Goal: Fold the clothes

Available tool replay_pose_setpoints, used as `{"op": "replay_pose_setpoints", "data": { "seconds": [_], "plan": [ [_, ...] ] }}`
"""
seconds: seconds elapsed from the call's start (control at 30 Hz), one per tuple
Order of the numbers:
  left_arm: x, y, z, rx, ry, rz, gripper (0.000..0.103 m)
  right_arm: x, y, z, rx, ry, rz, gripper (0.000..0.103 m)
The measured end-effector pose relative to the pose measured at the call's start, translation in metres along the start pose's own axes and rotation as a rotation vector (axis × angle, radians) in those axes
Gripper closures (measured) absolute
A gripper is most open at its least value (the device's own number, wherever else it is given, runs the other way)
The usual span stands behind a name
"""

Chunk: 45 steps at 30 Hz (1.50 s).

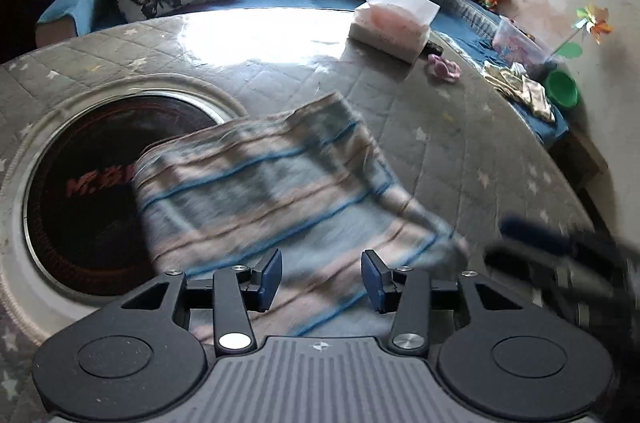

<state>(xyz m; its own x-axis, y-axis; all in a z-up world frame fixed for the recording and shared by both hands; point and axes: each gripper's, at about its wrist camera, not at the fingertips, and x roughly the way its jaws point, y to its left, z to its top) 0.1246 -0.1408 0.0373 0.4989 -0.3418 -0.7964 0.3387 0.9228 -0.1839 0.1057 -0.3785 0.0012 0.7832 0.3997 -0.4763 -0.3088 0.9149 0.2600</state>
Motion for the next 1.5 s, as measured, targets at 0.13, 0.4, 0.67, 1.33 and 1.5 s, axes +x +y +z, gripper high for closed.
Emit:
{"op": "replay_pose_setpoints", "data": {
  "seconds": [0.13,0.4,0.67,1.33,1.5],
  "plan": [
    [-0.015,-0.001,-0.026,0.101,-0.026,0.003,0.055,0.019,-0.011,0.003,0.08,0.04,0.015,0.068],
    [-0.025,-0.007,-0.073,0.308,-0.059,0.084,0.05,0.037,-0.023,-0.011,0.184,0.131,0.048,0.077],
    [-0.026,-0.012,-0.089,0.422,-0.117,0.169,0.074,0.036,-0.034,-0.007,0.273,0.152,0.071,0.095],
    [-0.032,0.007,-0.11,0.48,-0.108,0.262,0.095,0.03,-0.023,-0.024,0.24,0.206,0.044,0.086],
    [-0.052,0.009,-0.092,0.43,-0.158,0.215,0.095,0.021,-0.004,0.004,0.082,0.13,0.016,0.086]
  ]
}}
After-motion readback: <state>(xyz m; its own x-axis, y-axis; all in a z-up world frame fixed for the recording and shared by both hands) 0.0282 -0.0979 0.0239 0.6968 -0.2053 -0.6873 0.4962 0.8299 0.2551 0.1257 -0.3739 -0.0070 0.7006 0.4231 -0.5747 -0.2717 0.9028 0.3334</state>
